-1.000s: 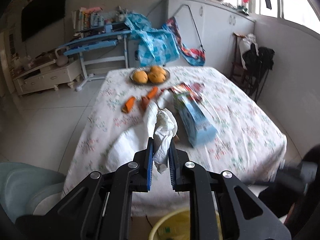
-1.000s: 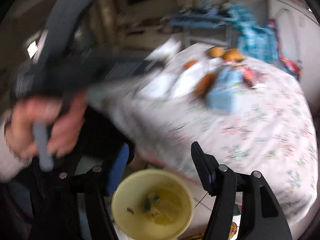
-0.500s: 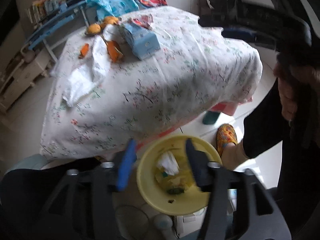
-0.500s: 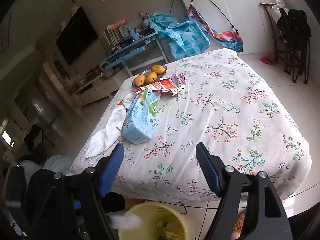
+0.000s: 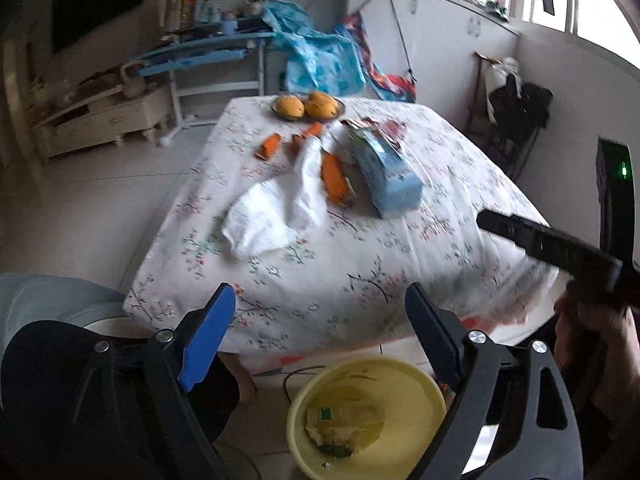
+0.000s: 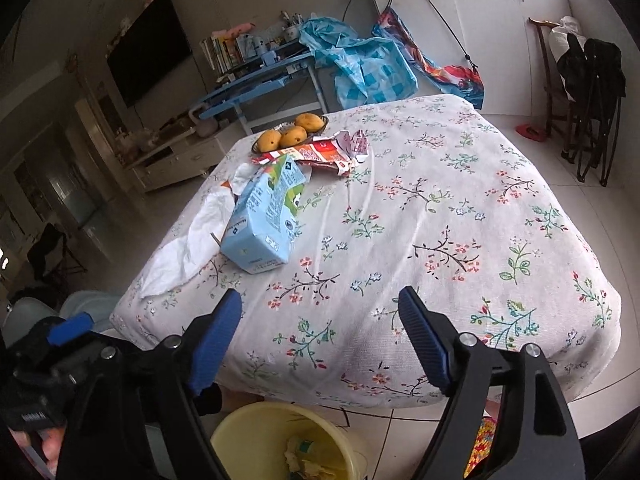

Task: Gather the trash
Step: 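Raise both open tools back up over the table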

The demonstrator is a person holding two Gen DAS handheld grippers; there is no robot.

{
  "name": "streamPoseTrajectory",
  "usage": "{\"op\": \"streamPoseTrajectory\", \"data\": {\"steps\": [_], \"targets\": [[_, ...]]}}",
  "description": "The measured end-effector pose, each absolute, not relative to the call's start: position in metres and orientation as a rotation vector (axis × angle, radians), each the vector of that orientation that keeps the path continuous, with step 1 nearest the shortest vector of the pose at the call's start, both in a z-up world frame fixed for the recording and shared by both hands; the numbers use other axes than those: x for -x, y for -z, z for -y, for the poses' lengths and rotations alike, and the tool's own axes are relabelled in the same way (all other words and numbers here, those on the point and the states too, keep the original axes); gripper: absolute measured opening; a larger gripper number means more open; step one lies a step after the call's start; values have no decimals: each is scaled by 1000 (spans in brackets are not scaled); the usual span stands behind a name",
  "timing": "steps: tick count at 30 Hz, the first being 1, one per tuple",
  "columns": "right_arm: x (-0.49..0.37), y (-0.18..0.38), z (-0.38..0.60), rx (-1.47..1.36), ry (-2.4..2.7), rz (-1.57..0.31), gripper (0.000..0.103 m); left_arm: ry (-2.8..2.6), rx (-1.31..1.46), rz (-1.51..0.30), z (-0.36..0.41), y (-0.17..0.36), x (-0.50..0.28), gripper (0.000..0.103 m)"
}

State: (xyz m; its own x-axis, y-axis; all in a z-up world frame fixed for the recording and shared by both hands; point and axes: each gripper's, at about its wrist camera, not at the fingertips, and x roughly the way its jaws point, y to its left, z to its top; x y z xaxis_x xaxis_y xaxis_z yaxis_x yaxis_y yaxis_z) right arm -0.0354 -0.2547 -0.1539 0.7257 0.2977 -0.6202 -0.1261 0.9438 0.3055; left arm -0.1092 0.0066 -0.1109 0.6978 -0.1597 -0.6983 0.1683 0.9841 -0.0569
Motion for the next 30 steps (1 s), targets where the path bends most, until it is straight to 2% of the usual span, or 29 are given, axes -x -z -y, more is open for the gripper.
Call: {"op": "streamPoseTrajectory", "data": {"steps": [4, 30], "targets": [[34, 156, 252, -233, -235, -730, 80, 162, -1, -761, -10, 109, 108, 88], [30, 163, 247, -202, -231, -756, 81, 139, 44, -765, -18, 112, 106, 91]]}}
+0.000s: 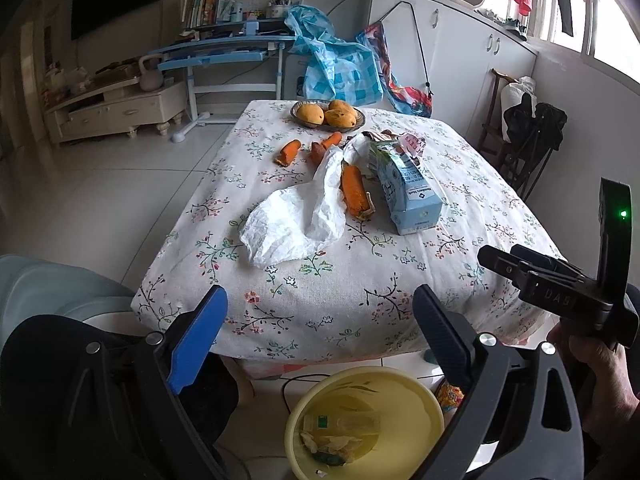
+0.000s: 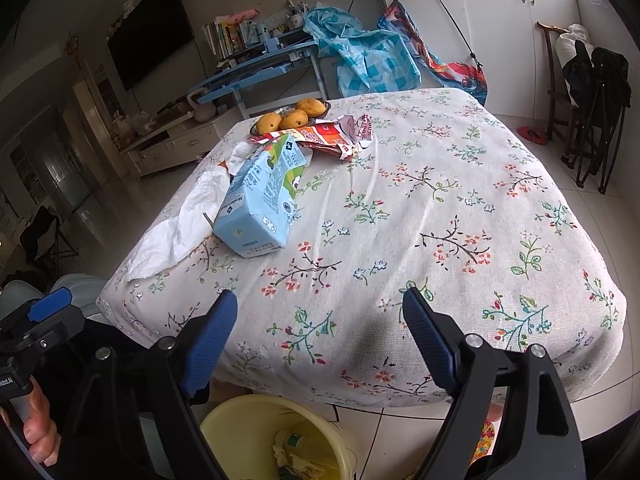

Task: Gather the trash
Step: 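Raise both open tools back up over the table, then close right gripper on the blue milk carton while left gripper approaches the white bag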

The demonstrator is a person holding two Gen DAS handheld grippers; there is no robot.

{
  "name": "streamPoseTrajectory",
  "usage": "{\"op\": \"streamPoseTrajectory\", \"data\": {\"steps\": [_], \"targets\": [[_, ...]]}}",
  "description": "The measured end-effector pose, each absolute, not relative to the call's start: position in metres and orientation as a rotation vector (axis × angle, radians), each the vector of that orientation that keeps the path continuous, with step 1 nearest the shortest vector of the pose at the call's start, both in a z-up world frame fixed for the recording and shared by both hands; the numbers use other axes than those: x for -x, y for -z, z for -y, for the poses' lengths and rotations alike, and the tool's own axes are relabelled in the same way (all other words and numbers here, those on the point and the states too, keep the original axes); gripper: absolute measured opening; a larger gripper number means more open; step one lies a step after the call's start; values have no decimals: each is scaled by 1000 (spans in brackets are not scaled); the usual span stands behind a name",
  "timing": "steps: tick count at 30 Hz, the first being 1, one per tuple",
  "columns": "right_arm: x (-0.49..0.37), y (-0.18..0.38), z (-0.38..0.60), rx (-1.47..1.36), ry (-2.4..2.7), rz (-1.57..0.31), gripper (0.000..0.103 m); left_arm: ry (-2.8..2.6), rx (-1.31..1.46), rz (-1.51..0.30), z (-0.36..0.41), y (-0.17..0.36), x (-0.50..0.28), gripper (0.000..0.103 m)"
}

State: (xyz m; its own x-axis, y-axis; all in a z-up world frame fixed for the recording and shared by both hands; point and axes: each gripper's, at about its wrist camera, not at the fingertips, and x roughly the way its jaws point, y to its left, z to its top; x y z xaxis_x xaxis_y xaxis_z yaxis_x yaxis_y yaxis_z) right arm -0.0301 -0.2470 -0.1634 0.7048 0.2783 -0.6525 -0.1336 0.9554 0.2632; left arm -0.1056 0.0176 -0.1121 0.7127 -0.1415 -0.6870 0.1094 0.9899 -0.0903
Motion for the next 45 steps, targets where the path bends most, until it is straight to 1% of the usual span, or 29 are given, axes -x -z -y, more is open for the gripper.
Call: {"op": "streamPoseTrajectory", "data": {"steps": [29, 33, 35, 39, 45], "targets": [[30, 166, 247, -169, -215, -760, 82, 90, 108, -714, -29, 103, 103, 94], [32, 152, 242, -206, -249, -740, 83, 69, 102, -718, -29, 101, 99, 94], [35, 145, 236, -171, -274, -700, 90, 58, 86, -709, -27, 99, 95, 94], [22, 136, 233, -170, -306, -692, 90, 47, 17, -698, -21, 94, 79, 95], [-14, 109, 230, -119, -333, -655, 90, 62, 44, -720, -21, 87, 31, 95]]}}
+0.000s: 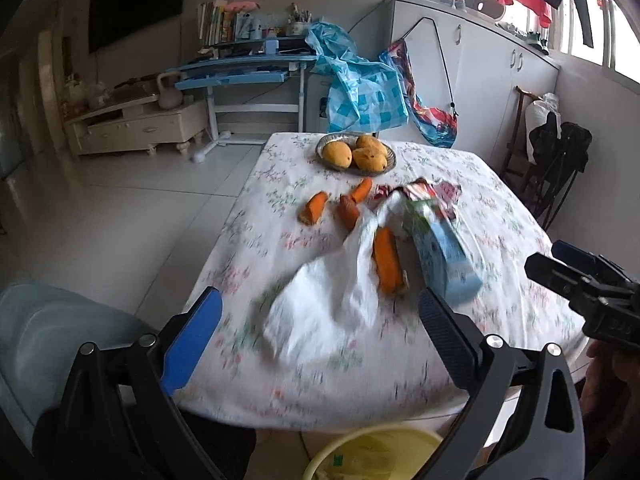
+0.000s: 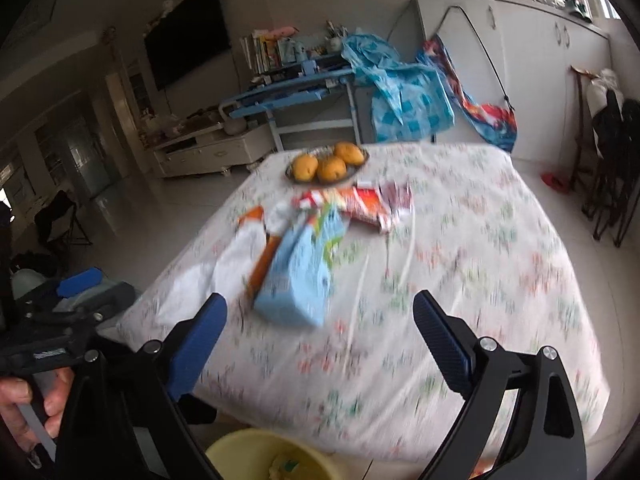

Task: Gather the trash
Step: 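Close right gripper on the blue milk carton while left gripper approaches the white bag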

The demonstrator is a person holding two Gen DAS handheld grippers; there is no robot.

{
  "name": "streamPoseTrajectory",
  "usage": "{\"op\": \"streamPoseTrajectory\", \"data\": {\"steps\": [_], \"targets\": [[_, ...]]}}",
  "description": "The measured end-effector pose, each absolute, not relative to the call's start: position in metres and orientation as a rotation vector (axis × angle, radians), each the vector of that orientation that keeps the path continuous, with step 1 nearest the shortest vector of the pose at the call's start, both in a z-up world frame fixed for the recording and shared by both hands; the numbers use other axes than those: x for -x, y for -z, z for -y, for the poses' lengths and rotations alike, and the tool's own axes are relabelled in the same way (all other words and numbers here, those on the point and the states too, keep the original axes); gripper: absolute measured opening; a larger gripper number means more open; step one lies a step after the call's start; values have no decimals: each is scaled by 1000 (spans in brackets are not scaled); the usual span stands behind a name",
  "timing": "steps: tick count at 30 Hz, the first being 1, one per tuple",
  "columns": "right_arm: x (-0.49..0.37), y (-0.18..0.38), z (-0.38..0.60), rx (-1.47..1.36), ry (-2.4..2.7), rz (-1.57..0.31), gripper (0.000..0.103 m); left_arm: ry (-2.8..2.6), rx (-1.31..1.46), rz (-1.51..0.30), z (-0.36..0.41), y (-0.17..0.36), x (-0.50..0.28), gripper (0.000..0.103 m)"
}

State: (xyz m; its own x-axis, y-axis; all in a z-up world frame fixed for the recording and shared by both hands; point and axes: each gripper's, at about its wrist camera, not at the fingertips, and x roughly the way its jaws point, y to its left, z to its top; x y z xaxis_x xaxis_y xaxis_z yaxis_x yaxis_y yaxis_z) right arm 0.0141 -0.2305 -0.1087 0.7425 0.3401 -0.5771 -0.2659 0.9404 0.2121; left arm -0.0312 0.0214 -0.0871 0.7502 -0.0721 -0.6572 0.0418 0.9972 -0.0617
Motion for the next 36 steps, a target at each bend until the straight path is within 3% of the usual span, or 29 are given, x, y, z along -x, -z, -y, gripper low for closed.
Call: {"op": "streamPoseTrajectory", "data": {"steps": [7, 36], "targets": [[-47, 122, 214, -120, -379, -693, 90, 45, 30, -732, -19, 85, -12, 95], [-76, 148, 192, -175, -328, -757, 90, -28, 46, -704, -33, 88, -4, 95]]}}
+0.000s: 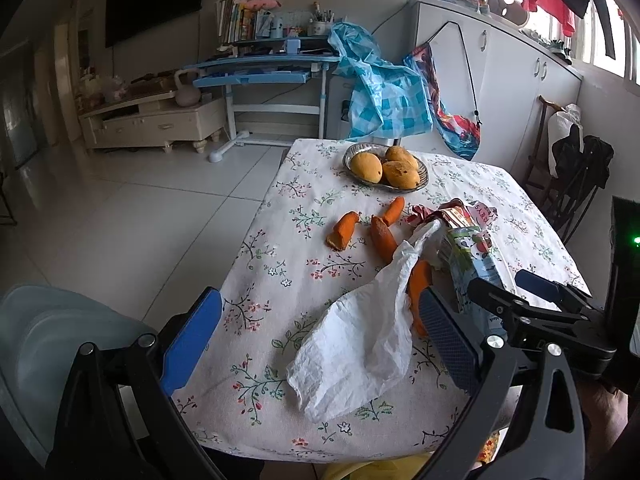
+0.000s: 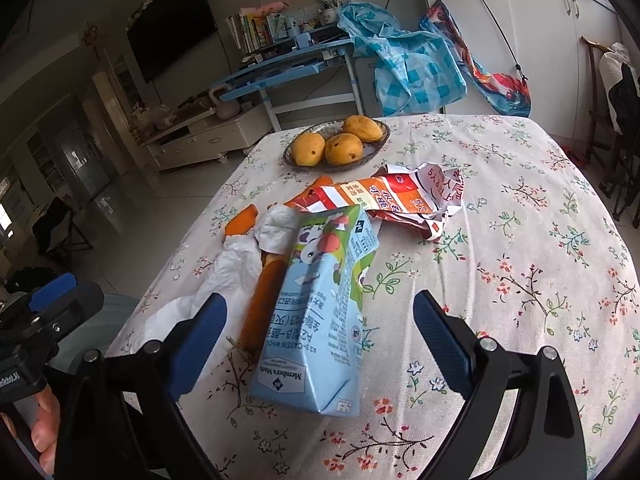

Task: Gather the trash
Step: 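Close right gripper on the blue milk carton while left gripper approaches the white bag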

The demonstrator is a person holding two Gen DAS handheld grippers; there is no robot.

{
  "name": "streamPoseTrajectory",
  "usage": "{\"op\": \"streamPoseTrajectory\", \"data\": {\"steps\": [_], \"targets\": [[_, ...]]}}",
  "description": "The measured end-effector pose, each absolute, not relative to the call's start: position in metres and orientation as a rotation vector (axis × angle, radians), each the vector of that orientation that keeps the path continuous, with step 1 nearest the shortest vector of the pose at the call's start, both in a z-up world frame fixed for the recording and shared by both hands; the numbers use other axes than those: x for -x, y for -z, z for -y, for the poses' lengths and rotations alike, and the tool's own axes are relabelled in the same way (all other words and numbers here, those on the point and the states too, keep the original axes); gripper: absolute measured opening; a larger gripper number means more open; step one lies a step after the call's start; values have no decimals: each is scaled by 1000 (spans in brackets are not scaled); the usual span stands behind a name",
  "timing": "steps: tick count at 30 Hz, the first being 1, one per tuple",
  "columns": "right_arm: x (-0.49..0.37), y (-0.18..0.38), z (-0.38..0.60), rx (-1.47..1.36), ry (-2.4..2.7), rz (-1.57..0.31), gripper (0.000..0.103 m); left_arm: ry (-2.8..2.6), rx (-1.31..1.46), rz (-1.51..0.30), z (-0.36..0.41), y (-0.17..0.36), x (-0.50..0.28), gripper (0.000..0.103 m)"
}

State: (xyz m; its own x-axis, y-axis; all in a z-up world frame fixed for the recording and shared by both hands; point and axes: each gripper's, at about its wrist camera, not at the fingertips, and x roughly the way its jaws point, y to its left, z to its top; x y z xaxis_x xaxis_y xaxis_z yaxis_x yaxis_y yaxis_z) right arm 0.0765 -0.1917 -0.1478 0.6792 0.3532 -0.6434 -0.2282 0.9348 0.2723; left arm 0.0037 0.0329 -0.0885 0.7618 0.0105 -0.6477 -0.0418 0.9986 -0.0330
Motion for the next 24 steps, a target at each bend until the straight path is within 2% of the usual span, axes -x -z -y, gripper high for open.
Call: {"op": "streamPoseTrajectory", "data": {"steps": [14, 20, 24], "targets": [[-81, 154, 182, -125, -327, -780, 88, -27, 40, -703, -31, 88, -3, 95], [-84, 160, 181, -104, -340, -818, 70, -25, 36, -708, -30, 91, -3, 95], [-84, 163, 182, -95, -344, -839, 62, -21, 36, -710, -30, 92, -4, 95]]}}
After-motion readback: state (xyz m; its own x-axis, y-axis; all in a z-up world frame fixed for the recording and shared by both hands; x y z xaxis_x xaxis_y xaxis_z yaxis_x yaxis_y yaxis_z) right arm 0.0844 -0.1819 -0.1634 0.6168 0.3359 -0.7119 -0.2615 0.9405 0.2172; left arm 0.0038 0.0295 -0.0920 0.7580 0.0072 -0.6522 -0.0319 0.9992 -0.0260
